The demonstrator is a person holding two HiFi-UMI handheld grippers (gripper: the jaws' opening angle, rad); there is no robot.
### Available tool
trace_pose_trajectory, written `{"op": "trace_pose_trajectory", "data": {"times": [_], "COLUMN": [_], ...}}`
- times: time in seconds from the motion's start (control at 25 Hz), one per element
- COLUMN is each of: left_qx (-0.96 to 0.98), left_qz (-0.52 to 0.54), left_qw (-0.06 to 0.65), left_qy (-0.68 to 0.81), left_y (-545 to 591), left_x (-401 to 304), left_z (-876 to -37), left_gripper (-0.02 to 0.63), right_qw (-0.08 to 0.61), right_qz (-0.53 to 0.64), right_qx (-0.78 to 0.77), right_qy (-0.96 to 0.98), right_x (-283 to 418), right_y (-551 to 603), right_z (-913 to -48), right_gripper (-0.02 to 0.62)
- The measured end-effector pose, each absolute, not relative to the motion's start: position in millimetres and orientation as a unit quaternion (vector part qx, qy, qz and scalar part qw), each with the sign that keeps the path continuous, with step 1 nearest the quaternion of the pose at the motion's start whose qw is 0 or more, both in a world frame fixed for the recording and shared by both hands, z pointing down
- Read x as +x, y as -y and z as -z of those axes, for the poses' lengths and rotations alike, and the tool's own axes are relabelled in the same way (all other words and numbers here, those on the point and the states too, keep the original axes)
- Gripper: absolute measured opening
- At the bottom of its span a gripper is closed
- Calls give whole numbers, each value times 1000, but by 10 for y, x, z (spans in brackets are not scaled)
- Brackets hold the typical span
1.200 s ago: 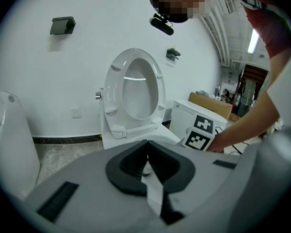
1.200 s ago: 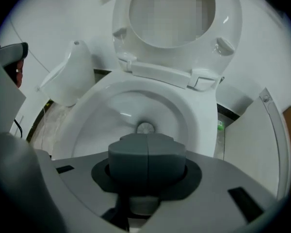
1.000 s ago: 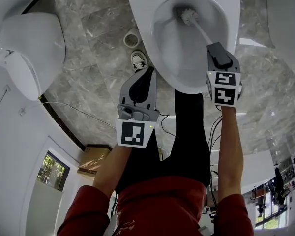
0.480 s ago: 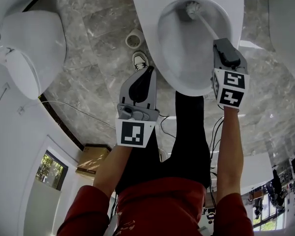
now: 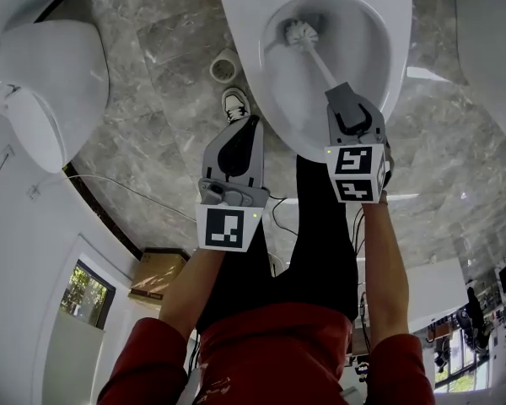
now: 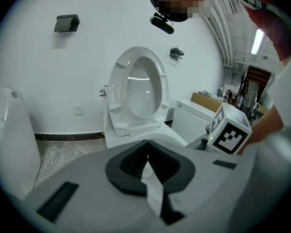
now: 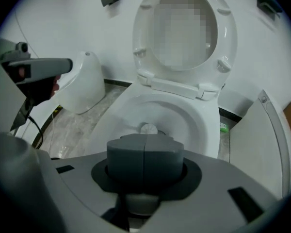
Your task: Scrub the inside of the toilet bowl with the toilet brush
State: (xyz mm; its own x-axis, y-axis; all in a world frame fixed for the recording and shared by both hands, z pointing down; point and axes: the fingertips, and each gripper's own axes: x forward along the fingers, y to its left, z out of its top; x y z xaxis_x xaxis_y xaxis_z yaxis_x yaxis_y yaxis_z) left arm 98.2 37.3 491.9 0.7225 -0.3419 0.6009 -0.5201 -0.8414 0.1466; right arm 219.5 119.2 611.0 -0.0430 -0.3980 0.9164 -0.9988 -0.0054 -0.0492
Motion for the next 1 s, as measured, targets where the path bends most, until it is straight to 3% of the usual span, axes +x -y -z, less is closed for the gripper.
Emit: {"op": "trace_pose_trajectory", "data": {"times": [0.2, 0.32, 0.52, 1.0], "left_qx": [919, 919, 918, 910], "left_qz": [-284, -286, -287, -281], "left_qw": [152, 150, 148, 137], "left_qy": [226, 224, 229, 272], "left_y": [-405, -418, -398, -322], "left_x": [1066, 1078, 1027, 755], "left_z": [-4900, -4903, -4883, -4842], "left_gripper": [0, 0, 0, 0], "right_qw": [420, 414, 407, 435], "right_qz": [-418, -420, -400, -438], "right_qx": [562, 589, 627, 589], "right_qy": [577, 553, 530, 522], "right_x": [2340, 2626, 2911, 2648], "right_y": [-1736, -1836, -1397, -511], "right_z": [-6157, -6144, -6151, -7090], "right_gripper": [144, 143, 143, 143]}}
